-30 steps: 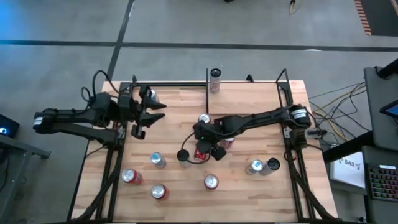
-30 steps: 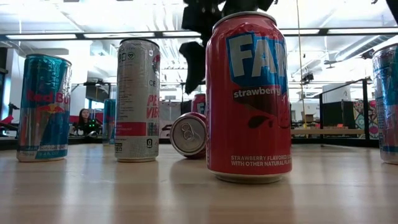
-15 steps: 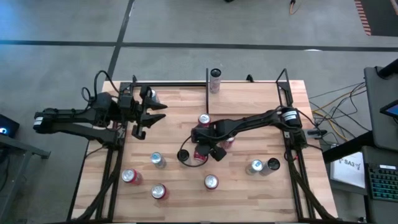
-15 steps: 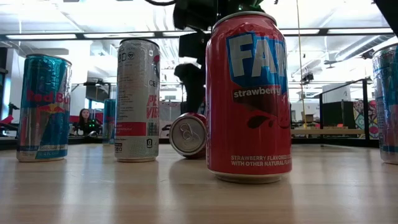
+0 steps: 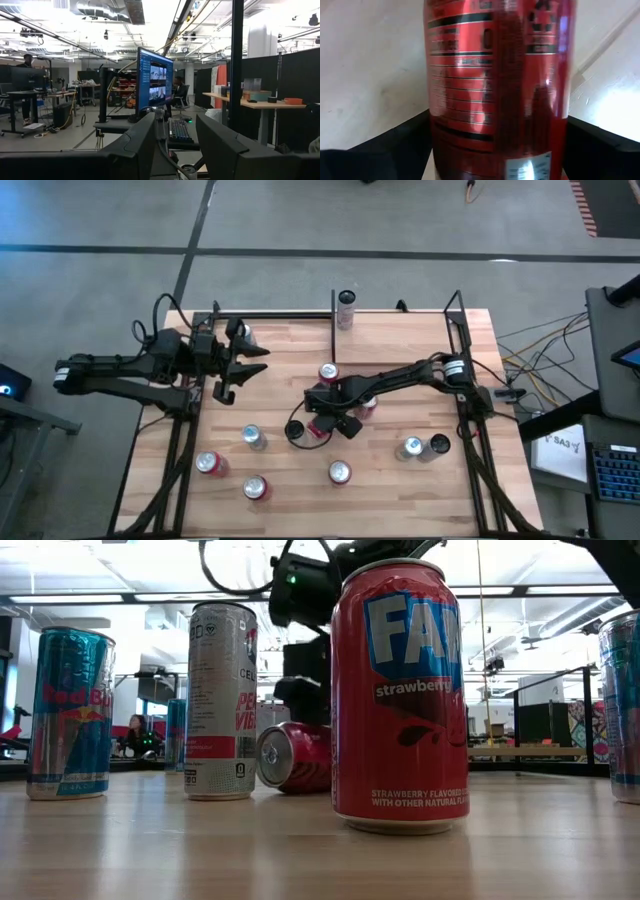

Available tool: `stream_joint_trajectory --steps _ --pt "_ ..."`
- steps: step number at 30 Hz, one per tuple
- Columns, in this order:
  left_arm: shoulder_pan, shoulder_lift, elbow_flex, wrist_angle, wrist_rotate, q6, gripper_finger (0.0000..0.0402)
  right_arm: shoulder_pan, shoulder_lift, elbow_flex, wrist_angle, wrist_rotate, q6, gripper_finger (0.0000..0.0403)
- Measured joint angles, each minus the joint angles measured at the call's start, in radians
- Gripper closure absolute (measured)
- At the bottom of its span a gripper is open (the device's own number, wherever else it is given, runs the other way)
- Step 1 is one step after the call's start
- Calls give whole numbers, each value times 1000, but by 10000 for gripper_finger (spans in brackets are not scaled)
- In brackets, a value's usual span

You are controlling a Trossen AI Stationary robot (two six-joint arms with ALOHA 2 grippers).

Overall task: Place canned beverage on shelf
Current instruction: Put the top red black soda can on the shelf

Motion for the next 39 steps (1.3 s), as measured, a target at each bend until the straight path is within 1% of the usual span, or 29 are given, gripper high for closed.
stream_joint_trajectory --steps 6,12,20,27,29,32,39 --pt "0 8 0 1 0 5 274 -10 11 1 -5 -6 1 80" --pt "0 15 0 1 0 11 274 -10 4 1 -5 4 18 83" --pt "0 15 0 3 0 17 274 -10 -1 1 -8 51 27 83" --pt "0 17 0 3 0 18 274 -12 -1 1 -9 53 39 85" --pt "0 17 0 3 0 18 274 -12 -2 1 -9 52 42 92" --pt "0 17 0 3 0 18 274 -12 -3 1 -14 52 41 113" --pt "0 17 0 3 0 18 274 -14 -3 1 -15 52 55 113"
